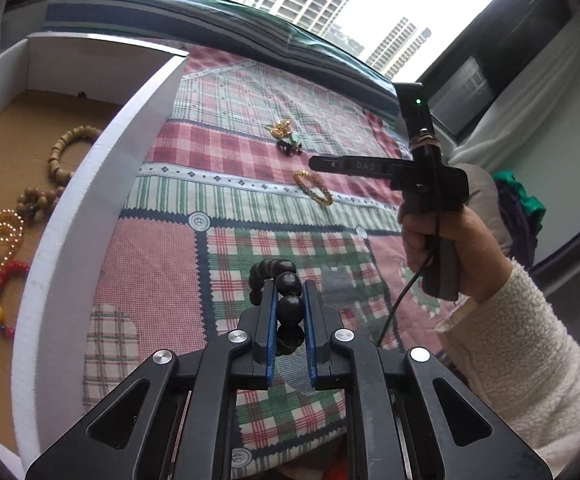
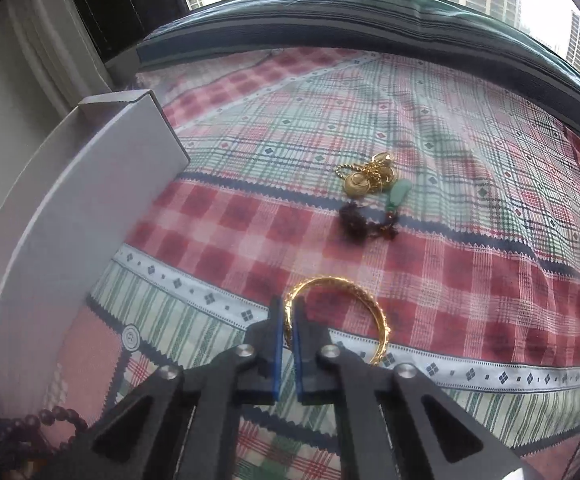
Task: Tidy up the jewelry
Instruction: 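Carry the black beads over the white box while the right grasps the gold bangle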
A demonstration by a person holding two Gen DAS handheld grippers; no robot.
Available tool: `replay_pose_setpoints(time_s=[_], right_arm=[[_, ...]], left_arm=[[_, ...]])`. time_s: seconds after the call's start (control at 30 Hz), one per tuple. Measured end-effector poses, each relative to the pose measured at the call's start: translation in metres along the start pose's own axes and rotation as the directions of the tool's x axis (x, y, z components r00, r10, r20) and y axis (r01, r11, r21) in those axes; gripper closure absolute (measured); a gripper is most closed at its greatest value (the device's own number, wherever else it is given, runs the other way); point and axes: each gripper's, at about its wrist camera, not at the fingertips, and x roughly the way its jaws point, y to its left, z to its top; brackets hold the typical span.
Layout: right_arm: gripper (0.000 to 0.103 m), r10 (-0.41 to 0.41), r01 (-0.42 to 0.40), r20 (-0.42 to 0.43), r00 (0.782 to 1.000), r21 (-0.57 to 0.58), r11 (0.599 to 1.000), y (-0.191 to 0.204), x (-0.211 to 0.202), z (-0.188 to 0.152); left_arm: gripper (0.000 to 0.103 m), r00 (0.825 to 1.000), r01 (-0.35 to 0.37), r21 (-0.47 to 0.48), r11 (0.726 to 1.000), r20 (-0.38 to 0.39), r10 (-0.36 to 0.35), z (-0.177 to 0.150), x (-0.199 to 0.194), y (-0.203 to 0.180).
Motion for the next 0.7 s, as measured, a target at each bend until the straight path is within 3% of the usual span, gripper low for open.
replay_pose_setpoints(time_s=[0.1, 0.23, 0.4, 0.57, 0.63, 0.7], right_arm=[[0.102, 0.086, -0.087, 0.056, 0.995, 0.029, 0.996, 0.006, -0.039, -0.008], [0.102, 0.191, -0.191, 0.140, 0.972, -0.010, 0.981, 0.033, -0.090, -0.013], [0.102, 0.354, -0.345, 0.187, 0.916, -0.082, 0.935, 0.086, -0.127, -0.002], [0.102, 0.500, -0.483, 0.115, 0.858, -0.146, 0.863, 0.155, -0.127, 0.009], [0.102, 0.512, -0.495, 0.074, 0.856, -0.171, 0.852, 0.177, -0.123, 0.013], [0.101, 0.465, -0.453, 0.038, 0.885, -0.168, 0.876, 0.179, -0.114, 0.019]], left_arm=[[0.093, 0.997, 0.067, -0.042, 0.997, 0.044, -0.065, -0.002, -0.046, -0.001], [0.093, 0.987, 0.054, -0.075, 0.996, 0.154, -0.042, 0.000, -0.116, 0.006], [0.093, 0.950, -0.092, -0.122, 0.988, 0.286, 0.123, 0.007, -0.190, 0.037], [0.093, 0.912, -0.233, -0.216, 0.948, 0.290, 0.290, 0.001, -0.208, 0.086], [0.093, 0.921, -0.213, -0.256, 0.943, 0.270, 0.281, -0.008, -0.204, 0.102], [0.093, 0.934, -0.177, -0.271, 0.946, 0.255, 0.248, -0.016, -0.199, 0.110]])
